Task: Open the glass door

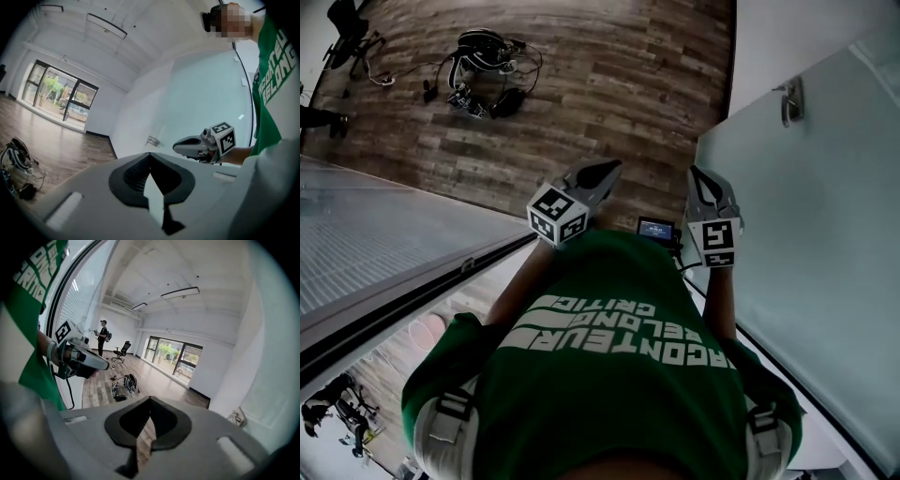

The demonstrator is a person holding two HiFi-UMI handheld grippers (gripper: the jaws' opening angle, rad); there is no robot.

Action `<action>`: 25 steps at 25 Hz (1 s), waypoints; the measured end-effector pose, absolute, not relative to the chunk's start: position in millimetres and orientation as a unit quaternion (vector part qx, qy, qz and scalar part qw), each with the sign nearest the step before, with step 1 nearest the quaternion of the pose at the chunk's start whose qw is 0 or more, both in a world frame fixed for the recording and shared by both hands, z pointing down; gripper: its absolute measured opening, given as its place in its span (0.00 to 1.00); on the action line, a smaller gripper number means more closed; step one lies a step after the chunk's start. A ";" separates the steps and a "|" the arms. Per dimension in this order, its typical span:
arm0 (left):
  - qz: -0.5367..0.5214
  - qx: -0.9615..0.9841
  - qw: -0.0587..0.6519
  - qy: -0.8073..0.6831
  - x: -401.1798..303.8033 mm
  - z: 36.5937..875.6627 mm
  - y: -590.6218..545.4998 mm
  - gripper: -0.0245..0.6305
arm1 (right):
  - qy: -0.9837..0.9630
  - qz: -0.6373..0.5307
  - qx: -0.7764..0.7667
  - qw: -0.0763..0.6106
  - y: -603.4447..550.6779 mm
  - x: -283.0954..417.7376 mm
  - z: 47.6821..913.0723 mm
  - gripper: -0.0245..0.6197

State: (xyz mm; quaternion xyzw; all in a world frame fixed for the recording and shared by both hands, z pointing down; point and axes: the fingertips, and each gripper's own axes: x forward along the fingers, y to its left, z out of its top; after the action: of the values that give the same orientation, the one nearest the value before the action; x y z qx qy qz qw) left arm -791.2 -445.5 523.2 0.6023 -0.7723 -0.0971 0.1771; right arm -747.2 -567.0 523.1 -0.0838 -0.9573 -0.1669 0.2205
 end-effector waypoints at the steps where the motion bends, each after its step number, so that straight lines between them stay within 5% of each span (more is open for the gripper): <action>1: -0.100 0.602 0.170 -0.774 -790.6 519.5 -452.7 0.06 | -0.960 -0.160 -0.084 0.215 -572.8 -745.8 522.0 0.03; 25: -0.102 0.610 0.175 -0.766 -735.1 520.8 -521.4 0.06 | -0.965 -0.105 -0.120 0.209 -597.4 -696.8 537.7 0.03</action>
State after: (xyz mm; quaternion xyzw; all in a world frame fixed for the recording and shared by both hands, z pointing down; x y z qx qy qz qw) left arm -735.1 -521.4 520.8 0.6096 -0.7665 -0.1020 0.1746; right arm -696.8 -597.4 537.7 -0.1197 -0.9648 -0.1050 0.2094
